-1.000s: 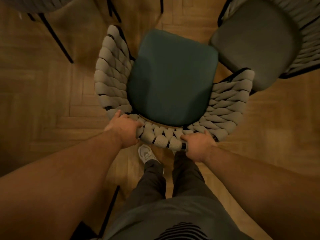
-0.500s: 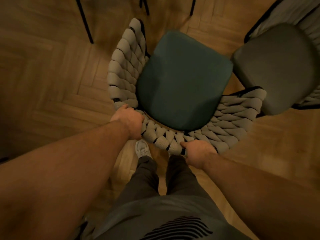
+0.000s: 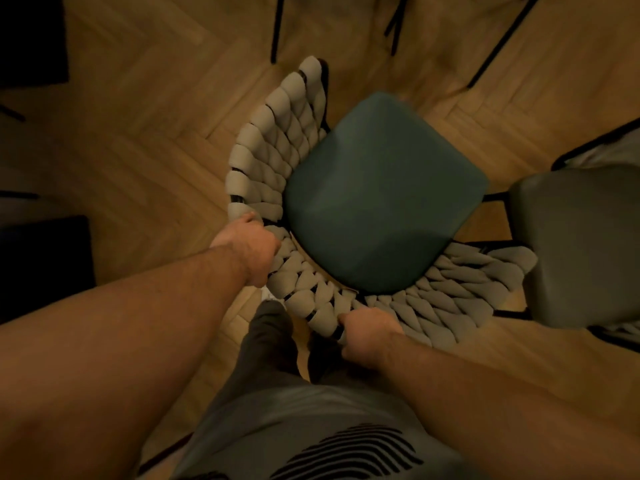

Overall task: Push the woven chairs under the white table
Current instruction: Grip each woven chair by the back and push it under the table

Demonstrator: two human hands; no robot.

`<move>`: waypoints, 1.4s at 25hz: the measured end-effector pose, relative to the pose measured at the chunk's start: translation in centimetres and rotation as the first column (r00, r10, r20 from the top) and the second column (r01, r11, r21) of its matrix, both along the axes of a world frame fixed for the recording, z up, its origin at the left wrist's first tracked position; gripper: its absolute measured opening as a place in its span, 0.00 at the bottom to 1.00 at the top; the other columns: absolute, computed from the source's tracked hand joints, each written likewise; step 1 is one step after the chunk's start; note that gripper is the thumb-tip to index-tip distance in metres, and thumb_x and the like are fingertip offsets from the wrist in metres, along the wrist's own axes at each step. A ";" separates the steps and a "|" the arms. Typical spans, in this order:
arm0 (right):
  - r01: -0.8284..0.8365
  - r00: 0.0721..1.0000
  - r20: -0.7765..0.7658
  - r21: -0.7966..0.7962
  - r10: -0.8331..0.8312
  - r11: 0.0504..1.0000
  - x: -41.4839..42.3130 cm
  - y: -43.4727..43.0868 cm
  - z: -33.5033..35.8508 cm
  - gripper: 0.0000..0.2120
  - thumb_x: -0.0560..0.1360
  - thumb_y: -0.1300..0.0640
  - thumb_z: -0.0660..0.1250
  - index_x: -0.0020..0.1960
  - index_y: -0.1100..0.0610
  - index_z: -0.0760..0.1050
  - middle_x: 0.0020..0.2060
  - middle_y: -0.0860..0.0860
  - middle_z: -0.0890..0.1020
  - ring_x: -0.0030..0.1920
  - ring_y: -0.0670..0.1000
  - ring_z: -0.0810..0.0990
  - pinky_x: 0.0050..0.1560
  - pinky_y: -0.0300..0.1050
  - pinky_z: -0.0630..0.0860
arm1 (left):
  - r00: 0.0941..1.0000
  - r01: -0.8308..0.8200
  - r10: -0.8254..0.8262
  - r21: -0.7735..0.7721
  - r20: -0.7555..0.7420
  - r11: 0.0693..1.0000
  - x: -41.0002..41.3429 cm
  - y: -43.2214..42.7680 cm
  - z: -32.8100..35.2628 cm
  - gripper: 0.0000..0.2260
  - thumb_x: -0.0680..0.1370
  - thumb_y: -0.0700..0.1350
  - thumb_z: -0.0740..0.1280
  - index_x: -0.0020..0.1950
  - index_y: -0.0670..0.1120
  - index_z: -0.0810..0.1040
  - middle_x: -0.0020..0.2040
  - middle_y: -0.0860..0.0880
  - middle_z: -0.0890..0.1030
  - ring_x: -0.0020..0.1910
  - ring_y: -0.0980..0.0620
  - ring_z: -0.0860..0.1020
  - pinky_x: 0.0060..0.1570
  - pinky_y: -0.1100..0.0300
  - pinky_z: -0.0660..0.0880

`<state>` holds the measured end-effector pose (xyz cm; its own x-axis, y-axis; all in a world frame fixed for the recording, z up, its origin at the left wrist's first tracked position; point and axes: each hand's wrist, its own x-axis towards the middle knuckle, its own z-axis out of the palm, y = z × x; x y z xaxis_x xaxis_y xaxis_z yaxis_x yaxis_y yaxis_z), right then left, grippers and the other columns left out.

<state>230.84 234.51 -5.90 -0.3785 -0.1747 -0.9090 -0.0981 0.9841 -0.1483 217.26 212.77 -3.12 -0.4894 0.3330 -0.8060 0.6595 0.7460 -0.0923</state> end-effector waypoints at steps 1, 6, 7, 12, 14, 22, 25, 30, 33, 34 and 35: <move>-0.030 1.000 -0.001 -0.004 0.030 1.000 -0.1 -0.2 0.2 0.13 0.77 0.49 0.69 0.60 0.51 0.79 0.50 0.51 0.80 0.47 0.54 0.76 0.48 0.49 0.76 | 1.000 -0.020 0.020 -0.003 -0.007 1.000 0.3 -0.4 -0.1 0.21 0.76 0.58 0.69 0.68 0.55 0.77 0.62 0.51 0.81 0.67 0.49 0.73 0.79 0.48 0.56; -0.108 0.994 -0.006 -0.017 0.108 0.994 -0.3 -0.9 0.3 0.13 0.76 0.47 0.70 0.58 0.51 0.79 0.50 0.51 0.81 0.46 0.53 0.76 0.45 0.49 0.75 | 0.996 -0.089 0.089 0.005 -0.019 0.996 1.2 -1.7 -0.4 0.20 0.74 0.58 0.71 0.66 0.58 0.78 0.62 0.51 0.80 0.67 0.50 0.74 0.79 0.47 0.55; -0.125 0.992 -0.015 -0.017 0.124 0.992 -0.4 -0.9 0.3 0.13 0.77 0.47 0.70 0.58 0.51 0.79 0.51 0.51 0.81 0.47 0.54 0.77 0.45 0.49 0.76 | 0.995 -0.100 0.100 0.004 -0.017 0.995 1.4 -2.0 -0.5 0.21 0.74 0.59 0.71 0.66 0.58 0.79 0.62 0.52 0.81 0.66 0.50 0.74 0.78 0.47 0.56; -0.123 0.988 -0.089 0.006 0.123 0.992 -2.4 -0.4 -0.2 0.11 0.78 0.52 0.69 0.60 0.49 0.79 0.52 0.51 0.82 0.48 0.52 0.78 0.49 0.49 0.79 | 0.985 -0.171 0.171 0.022 -0.014 0.985 1.1 -3.4 -0.2 0.24 0.72 0.63 0.72 0.67 0.61 0.77 0.61 0.53 0.80 0.65 0.50 0.74 0.75 0.48 0.61; -0.109 0.985 -0.128 0.030 0.112 0.994 -3.8 -0.5 -0.5 0.12 0.79 0.56 0.67 0.61 0.49 0.80 0.53 0.51 0.82 0.50 0.53 0.79 0.52 0.51 0.80 | 0.974 -0.224 0.225 0.026 -0.008 0.974 0.6 -3.9 0.1 0.24 0.72 0.63 0.72 0.67 0.61 0.77 0.61 0.53 0.80 0.65 0.49 0.74 0.73 0.48 0.63; -0.247 0.950 -0.170 0.109 0.263 0.963 -9.8 -4.5 -0.6 0.12 0.79 0.59 0.65 0.60 0.49 0.80 0.50 0.51 0.81 0.52 0.54 0.81 0.55 0.54 0.81 | 0.884 -0.467 0.466 0.078 0.033 0.881 1.1 -9.6 0.9 0.21 0.73 0.62 0.73 0.65 0.58 0.78 0.53 0.53 0.80 0.55 0.50 0.77 0.59 0.52 0.73; -0.335 0.920 -0.175 0.115 0.351 0.935 -11.5 -7.3 -0.2 0.12 0.79 0.59 0.65 0.59 0.48 0.80 0.47 0.49 0.80 0.50 0.53 0.81 0.54 0.54 0.82 | 0.829 -0.558 0.560 0.113 0.021 0.822 2.4 -12.7 1.2 0.20 0.73 0.61 0.73 0.63 0.58 0.78 0.51 0.54 0.79 0.53 0.51 0.77 0.59 0.53 0.73; -0.467 0.858 -0.177 0.124 0.482 0.876 -15.3 -12.7 0.2 0.12 0.79 0.57 0.68 0.60 0.46 0.79 0.50 0.49 0.81 0.51 0.54 0.81 0.55 0.55 0.81 | 0.709 -0.700 0.705 0.115 0.001 0.704 3.1 -17.8 1.6 0.25 0.70 0.62 0.73 0.66 0.58 0.79 0.52 0.54 0.81 0.53 0.50 0.77 0.57 0.51 0.78; -0.552 0.802 -0.181 0.137 0.569 0.822 -17.8 -15.1 0.3 0.11 0.77 0.56 0.68 0.58 0.46 0.80 0.48 0.49 0.80 0.50 0.53 0.81 0.53 0.55 0.81 | 0.627 -0.772 0.779 0.116 -0.016 0.625 3.6 -19.5 1.7 0.26 0.70 0.63 0.74 0.67 0.59 0.78 0.53 0.54 0.81 0.53 0.51 0.77 0.55 0.51 0.78; -0.583 0.779 -0.186 0.137 0.599 0.801 -18.7 -15.6 0.4 0.10 0.77 0.56 0.68 0.57 0.47 0.80 0.49 0.49 0.81 0.50 0.54 0.81 0.53 0.55 0.82 | 0.602 -0.793 0.798 0.109 -0.014 0.600 3.6 -19.7 1.8 0.26 0.70 0.62 0.74 0.66 0.59 0.78 0.53 0.54 0.81 0.53 0.51 0.78 0.55 0.52 0.78; -0.613 0.755 -0.189 0.135 0.628 0.778 -19.7 -16.1 0.5 0.09 0.77 0.56 0.68 0.56 0.47 0.80 0.50 0.49 0.81 0.50 0.55 0.81 0.53 0.57 0.82 | 0.574 -0.813 0.819 0.105 -0.014 0.572 3.6 -19.8 1.9 0.25 0.70 0.62 0.74 0.66 0.59 0.78 0.53 0.54 0.81 0.53 0.51 0.78 0.55 0.52 0.79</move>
<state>211.14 218.38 -5.43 -0.3897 -0.3864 -0.8360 -0.7118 0.7023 0.0072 220.89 192.92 -1.20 -0.6276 -0.1705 -0.7596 -0.2367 0.9713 -0.0224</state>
